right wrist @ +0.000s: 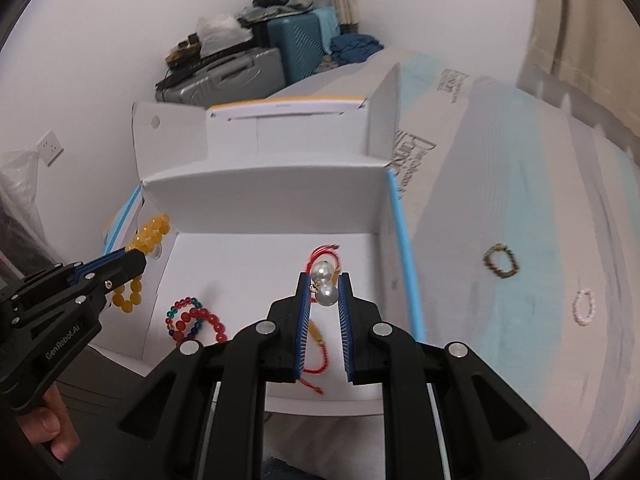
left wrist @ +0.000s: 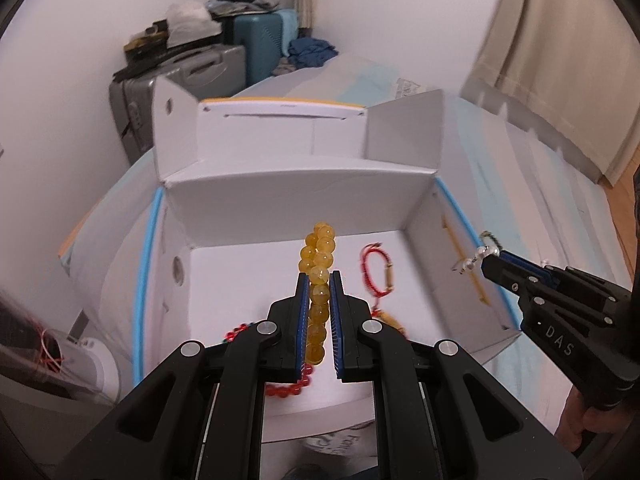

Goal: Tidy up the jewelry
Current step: 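Carry the yellow bracelet and pearl pendant over the white box, then open both tools to drop the yellow bracelet and pearl pendant into the box, then move both tools back over the last two bracelets on the bedspread, then grasp the wood-and-green bead bracelet with the left tool while the right tool grasps the pink-white bead bracelet, then carry both held bracelets over the white box, then open both tools to drop the bracelets into the box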

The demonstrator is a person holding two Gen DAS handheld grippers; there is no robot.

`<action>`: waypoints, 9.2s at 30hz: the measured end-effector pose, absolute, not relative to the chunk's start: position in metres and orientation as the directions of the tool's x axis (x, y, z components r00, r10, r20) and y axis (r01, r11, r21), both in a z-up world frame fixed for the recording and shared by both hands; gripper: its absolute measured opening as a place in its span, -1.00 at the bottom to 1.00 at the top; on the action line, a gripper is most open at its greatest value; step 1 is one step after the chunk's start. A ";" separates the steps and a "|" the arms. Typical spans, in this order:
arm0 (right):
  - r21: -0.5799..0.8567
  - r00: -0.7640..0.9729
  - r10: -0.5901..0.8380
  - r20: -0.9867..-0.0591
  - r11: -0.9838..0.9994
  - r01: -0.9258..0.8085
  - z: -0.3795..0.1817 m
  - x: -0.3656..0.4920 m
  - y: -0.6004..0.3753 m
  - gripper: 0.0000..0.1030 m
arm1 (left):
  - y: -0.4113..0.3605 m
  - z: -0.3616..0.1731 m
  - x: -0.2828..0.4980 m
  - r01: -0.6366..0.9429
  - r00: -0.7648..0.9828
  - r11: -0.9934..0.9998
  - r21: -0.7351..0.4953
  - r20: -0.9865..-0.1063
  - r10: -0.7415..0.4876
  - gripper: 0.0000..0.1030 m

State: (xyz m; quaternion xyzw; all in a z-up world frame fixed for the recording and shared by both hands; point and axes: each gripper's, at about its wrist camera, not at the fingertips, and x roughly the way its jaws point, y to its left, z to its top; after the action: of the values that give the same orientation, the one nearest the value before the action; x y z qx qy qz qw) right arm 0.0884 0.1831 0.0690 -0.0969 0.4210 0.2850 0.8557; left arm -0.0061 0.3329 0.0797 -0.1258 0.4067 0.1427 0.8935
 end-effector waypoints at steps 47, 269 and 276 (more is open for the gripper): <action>0.082 0.479 0.396 -0.784 0.829 -0.553 0.044 0.090 0.175 0.70 | 0.340 0.041 -0.009 -0.441 0.536 0.896 -0.041 -0.813 0.227 0.58; 0.070 0.415 0.383 -0.825 0.799 -0.597 0.019 0.081 0.206 -0.65 | 0.351 0.028 -0.003 -0.400 0.530 0.915 -0.057 -0.828 0.180 -0.87; 0.073 0.353 0.344 -0.870 0.797 -0.599 -0.009 0.092 0.225 -0.65 | 0.364 -0.001 0.002 -0.403 0.478 0.913 -0.063 -0.865 0.152 -0.87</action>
State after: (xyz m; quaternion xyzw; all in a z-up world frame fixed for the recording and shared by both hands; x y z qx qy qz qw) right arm 0.0924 0.2255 -0.0090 -0.1302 0.4892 0.2904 0.8120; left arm 0.0025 0.3635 -0.0006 -0.1300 0.4840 0.1634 0.8498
